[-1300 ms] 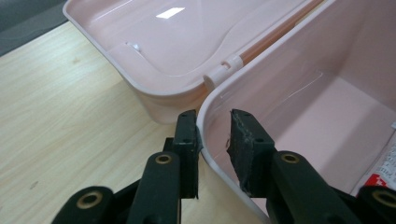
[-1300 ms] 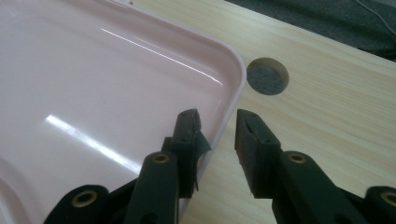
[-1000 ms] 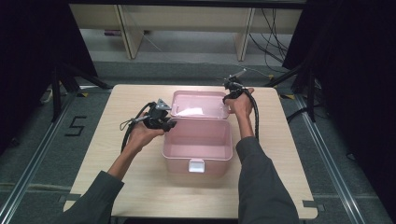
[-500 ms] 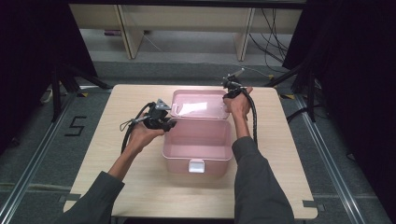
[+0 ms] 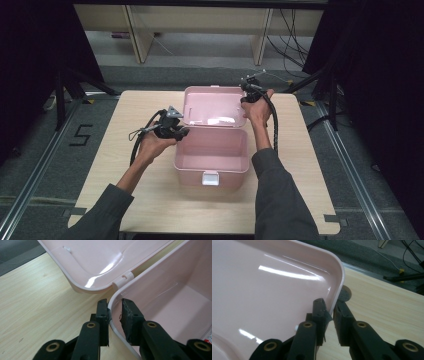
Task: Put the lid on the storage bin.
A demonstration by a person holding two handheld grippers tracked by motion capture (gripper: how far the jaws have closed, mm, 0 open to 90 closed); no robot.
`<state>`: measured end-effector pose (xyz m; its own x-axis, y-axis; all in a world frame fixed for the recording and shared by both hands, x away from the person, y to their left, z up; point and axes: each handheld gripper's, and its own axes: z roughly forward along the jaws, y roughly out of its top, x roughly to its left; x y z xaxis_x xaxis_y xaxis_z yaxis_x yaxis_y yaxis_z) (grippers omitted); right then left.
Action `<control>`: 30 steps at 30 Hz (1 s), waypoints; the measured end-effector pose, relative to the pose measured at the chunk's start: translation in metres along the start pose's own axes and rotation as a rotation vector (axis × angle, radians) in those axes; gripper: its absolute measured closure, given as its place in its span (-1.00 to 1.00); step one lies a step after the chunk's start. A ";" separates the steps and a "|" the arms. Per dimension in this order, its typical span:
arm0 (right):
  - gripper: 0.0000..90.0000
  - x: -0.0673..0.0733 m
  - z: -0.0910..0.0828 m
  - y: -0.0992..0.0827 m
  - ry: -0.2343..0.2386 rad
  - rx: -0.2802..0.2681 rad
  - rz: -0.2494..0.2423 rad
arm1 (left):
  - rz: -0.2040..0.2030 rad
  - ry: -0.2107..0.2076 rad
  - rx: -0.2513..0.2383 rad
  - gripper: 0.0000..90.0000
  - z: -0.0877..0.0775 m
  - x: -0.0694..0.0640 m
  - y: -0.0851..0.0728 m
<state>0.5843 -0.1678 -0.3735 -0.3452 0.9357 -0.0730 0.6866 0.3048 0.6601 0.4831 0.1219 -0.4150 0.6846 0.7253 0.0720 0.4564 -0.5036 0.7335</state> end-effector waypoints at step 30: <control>0.85 0.000 -0.068 -0.008 0.088 -0.202 -0.068 | -0.013 0.024 -0.010 0.68 0.001 0.000 -0.002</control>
<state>0.5348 -0.1824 -0.3281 -0.4463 0.8927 -0.0627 0.5211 0.3162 0.7928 0.4824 0.1225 -0.4168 0.6646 0.7431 0.0787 0.4595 -0.4894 0.7412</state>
